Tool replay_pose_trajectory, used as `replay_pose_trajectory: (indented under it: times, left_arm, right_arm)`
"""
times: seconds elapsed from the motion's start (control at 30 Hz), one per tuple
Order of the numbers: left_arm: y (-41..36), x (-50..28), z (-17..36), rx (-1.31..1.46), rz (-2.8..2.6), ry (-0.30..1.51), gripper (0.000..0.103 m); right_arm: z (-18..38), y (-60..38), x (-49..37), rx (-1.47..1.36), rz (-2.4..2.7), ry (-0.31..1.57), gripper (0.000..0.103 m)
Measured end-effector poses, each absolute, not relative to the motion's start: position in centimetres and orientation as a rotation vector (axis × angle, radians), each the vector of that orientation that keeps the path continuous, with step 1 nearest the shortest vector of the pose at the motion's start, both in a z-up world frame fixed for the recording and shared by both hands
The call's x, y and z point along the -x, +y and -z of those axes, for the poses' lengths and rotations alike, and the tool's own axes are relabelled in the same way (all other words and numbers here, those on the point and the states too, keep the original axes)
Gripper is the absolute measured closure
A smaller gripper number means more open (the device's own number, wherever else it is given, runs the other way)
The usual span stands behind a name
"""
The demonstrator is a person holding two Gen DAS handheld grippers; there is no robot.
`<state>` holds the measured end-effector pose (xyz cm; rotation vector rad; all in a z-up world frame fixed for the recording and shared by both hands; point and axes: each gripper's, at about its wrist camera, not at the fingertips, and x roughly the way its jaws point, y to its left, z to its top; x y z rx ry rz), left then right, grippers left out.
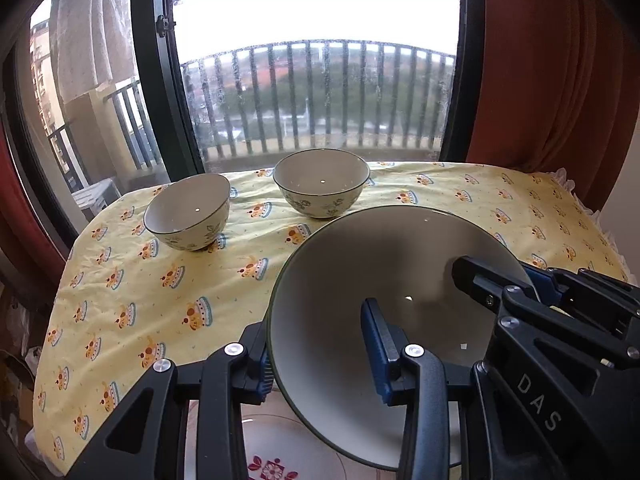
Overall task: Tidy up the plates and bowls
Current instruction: 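Lift the large cream bowl with both grippers and carry it past the plate stack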
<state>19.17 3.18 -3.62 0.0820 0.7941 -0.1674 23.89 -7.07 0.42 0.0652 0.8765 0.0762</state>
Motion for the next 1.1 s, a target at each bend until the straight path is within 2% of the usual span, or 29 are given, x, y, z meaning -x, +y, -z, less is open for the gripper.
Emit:
replay_pose_trajectory:
  times: [0.7, 1.0, 1.1]
  left_arm:
    - [-3.3, -12.1, 6.7, -0.129, 0.256, 0.844, 0.065]
    - [-4.9, -11.9, 9.8, -0.118, 0.259, 0.925, 0.065]
    - [-5.3, -11.6, 10.0, -0.135, 0.241, 0.891, 0.065]
  right_arm:
    - [2.3, -13.9, -14.4, -0.140, 0.004, 0.915, 0.081]
    - [5.6, -15.8, -13.8, -0.170, 0.016, 0.992, 0.081]
    - [6.1, -16.2, -13.9, -0.180, 0.010, 0.994, 0.081]
